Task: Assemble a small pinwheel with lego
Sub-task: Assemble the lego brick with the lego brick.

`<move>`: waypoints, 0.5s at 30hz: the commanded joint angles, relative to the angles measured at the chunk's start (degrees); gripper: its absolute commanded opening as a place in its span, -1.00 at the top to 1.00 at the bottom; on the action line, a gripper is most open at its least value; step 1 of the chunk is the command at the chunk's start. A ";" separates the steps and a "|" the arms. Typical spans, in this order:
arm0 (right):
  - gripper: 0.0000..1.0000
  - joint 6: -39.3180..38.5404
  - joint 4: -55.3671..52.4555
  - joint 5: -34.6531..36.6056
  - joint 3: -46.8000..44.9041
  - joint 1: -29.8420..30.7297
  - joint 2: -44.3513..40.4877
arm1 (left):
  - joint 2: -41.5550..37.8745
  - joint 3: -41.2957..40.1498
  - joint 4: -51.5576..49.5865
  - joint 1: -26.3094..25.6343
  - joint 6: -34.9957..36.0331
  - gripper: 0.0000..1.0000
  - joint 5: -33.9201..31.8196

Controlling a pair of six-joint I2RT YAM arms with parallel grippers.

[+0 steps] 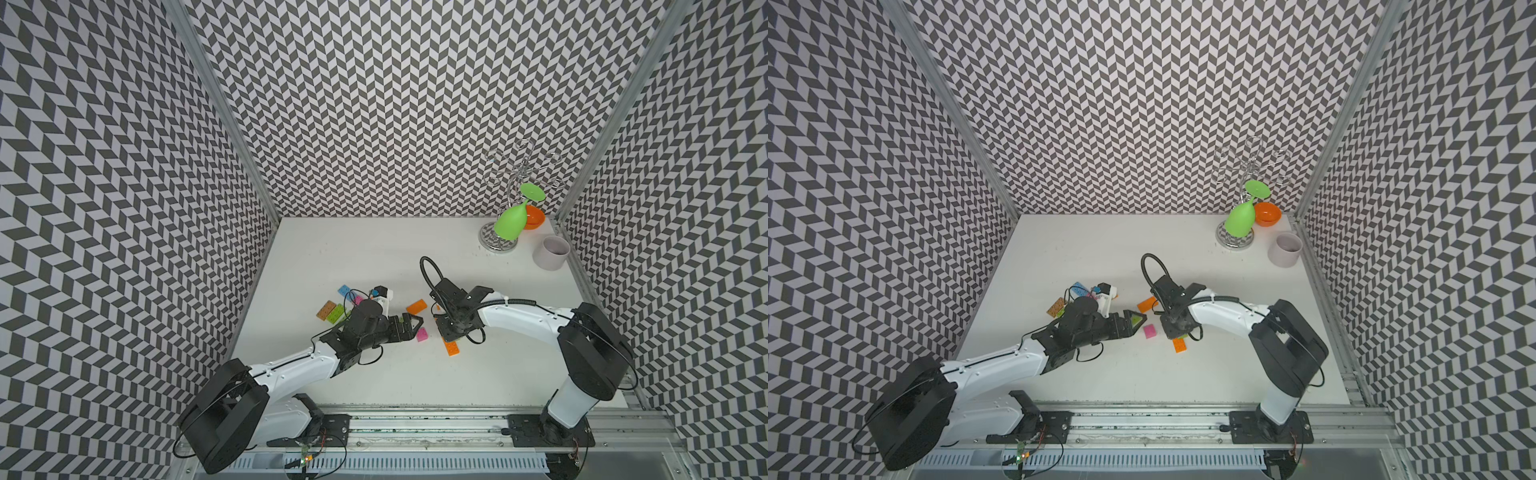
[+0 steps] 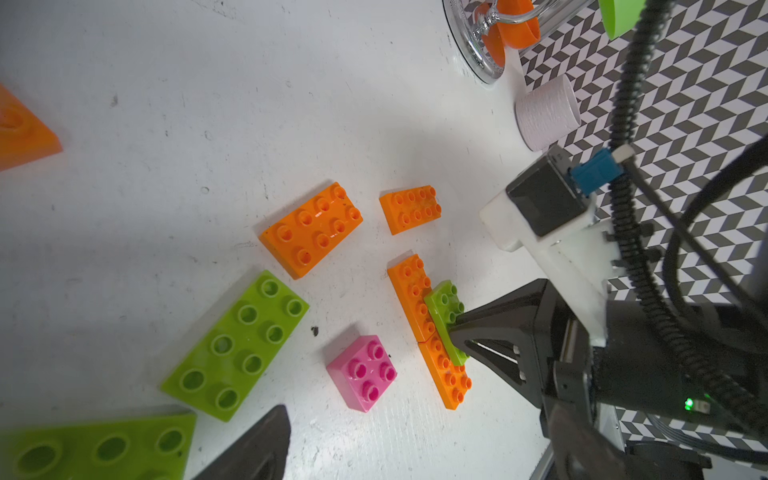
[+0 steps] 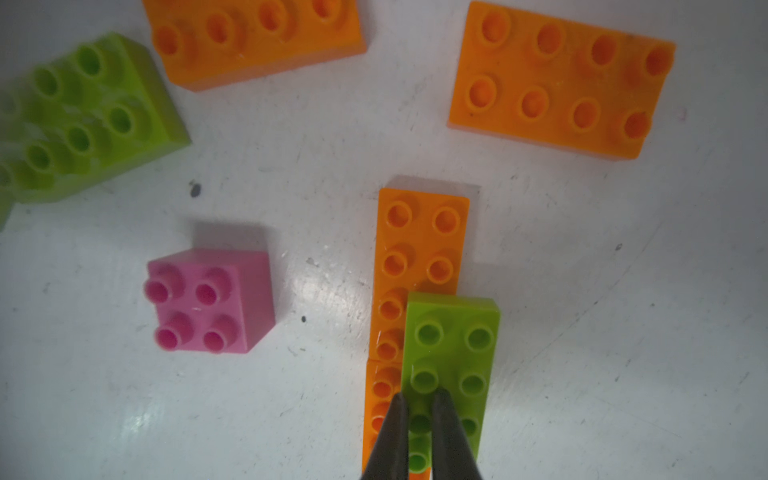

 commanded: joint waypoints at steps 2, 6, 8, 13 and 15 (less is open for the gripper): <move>0.75 0.85 0.91 1.70 -0.85 -0.32 1.42 | -0.18 0.60 1.20 -0.18 -0.21 -0.93 -0.47; 0.75 1.58 0.99 2.43 -0.94 -0.41 2.21 | -0.23 0.45 1.20 -0.18 -0.35 -0.93 -0.51; 0.74 2.29 0.98 2.87 -0.98 -0.41 2.54 | -0.34 0.45 1.12 -0.15 -0.32 -0.93 -0.53; 0.72 3.90 1.36 2.72 -1.59 -0.76 2.94 | -0.25 0.59 0.96 -0.18 -0.16 -0.93 -0.62; 0.73 4.13 1.59 2.51 -1.97 -0.80 3.20 | -0.19 0.63 1.03 -0.13 -0.09 -0.93 -0.57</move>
